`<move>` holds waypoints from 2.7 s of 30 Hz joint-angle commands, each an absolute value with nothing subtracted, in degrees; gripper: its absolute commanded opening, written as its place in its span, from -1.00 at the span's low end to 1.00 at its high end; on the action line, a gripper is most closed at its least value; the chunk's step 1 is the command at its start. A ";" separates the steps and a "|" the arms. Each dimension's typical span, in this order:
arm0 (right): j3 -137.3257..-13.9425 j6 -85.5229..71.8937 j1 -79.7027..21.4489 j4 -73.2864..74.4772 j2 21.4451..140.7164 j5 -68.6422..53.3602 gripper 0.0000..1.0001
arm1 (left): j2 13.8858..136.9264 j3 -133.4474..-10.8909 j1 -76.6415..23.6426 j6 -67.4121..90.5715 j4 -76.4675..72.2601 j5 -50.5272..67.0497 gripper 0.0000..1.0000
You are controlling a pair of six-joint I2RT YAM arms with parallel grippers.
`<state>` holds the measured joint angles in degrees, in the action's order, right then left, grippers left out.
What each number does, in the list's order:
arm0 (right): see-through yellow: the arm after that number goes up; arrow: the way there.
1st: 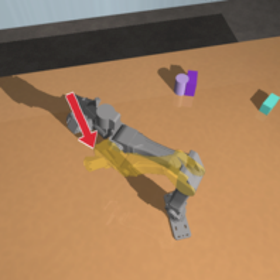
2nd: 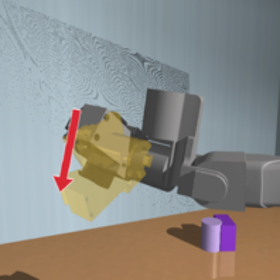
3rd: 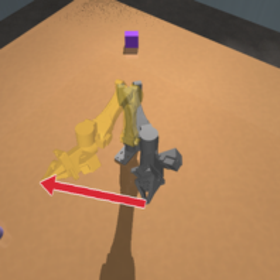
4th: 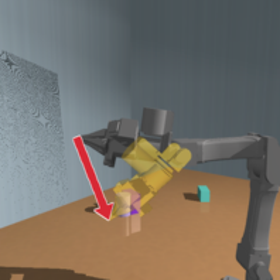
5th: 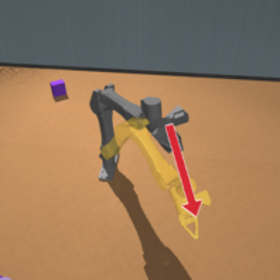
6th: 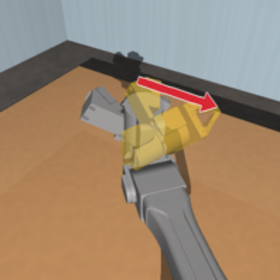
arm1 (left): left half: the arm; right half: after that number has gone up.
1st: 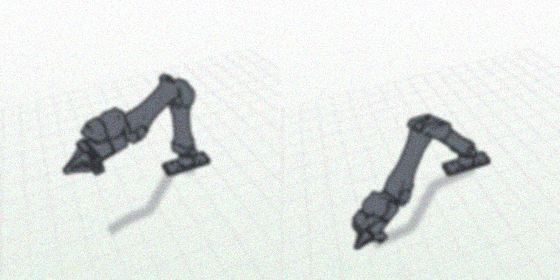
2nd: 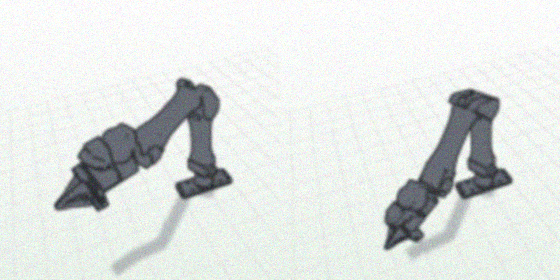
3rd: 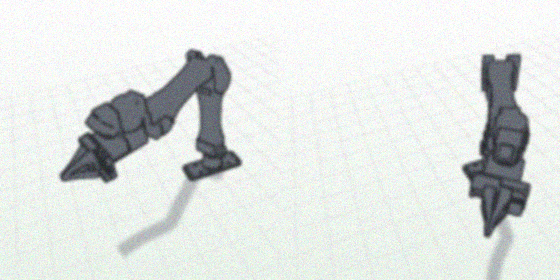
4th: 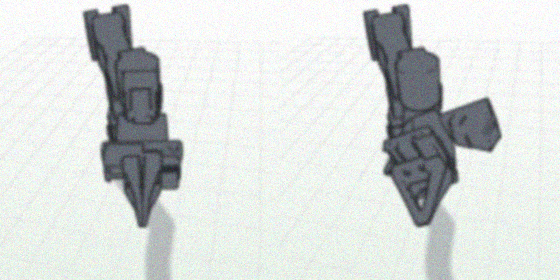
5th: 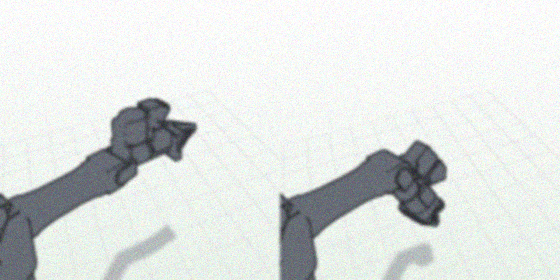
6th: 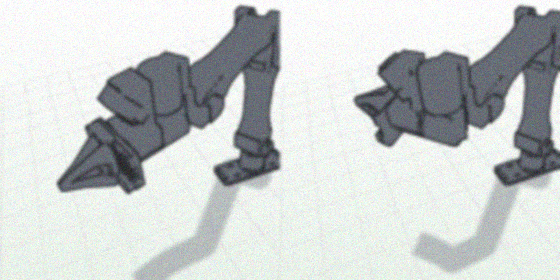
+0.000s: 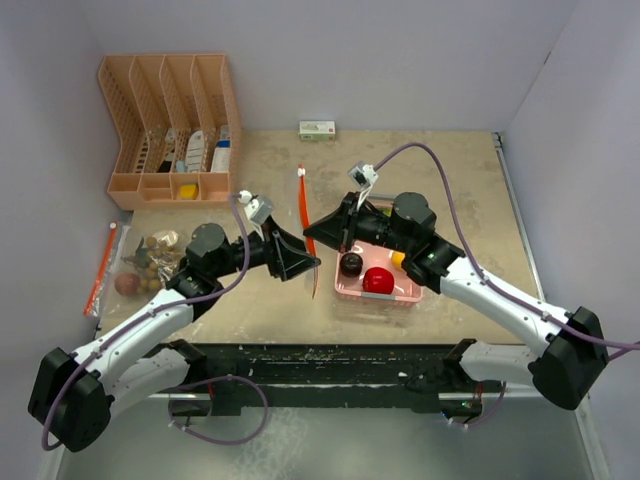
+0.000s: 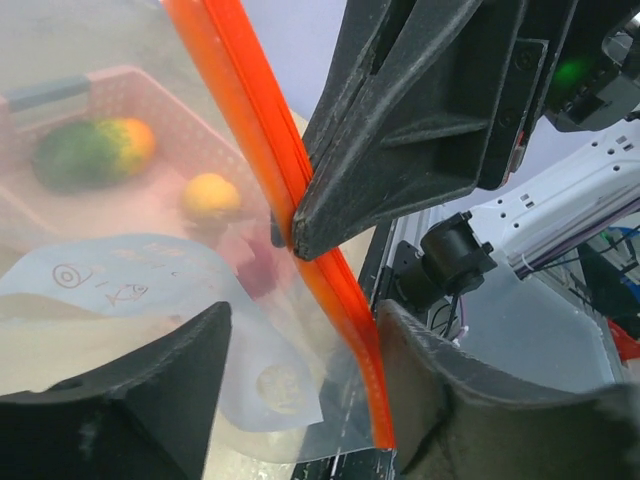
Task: Place the food in the zip-top bag and seal the zipper
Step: Open the zipper of the food storage bag.
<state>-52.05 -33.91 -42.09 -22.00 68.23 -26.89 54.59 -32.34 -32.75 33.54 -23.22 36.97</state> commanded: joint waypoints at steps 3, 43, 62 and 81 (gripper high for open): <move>-53.64 -34.12 -42.18 -25.80 68.12 -26.17 -1.00 | 56.25 -33.52 -32.67 36.47 -31.00 39.04 -0.04; -50.62 -33.97 -39.48 -26.50 66.32 -39.27 -0.21 | 49.90 -33.93 -32.61 35.25 -26.55 41.75 -1.00; -50.60 -30.75 -37.61 -20.79 66.84 -42.89 -1.00 | 48.34 -35.11 -32.60 32.62 -20.94 40.33 -1.00; -57.22 -18.72 -37.25 5.94 62.24 -23.92 -1.00 | 46.88 -36.58 -32.52 29.86 -11.85 30.36 -1.00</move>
<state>-54.50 -21.12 -37.69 1.96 64.79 -28.62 47.44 -33.58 -32.69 31.46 -13.76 35.79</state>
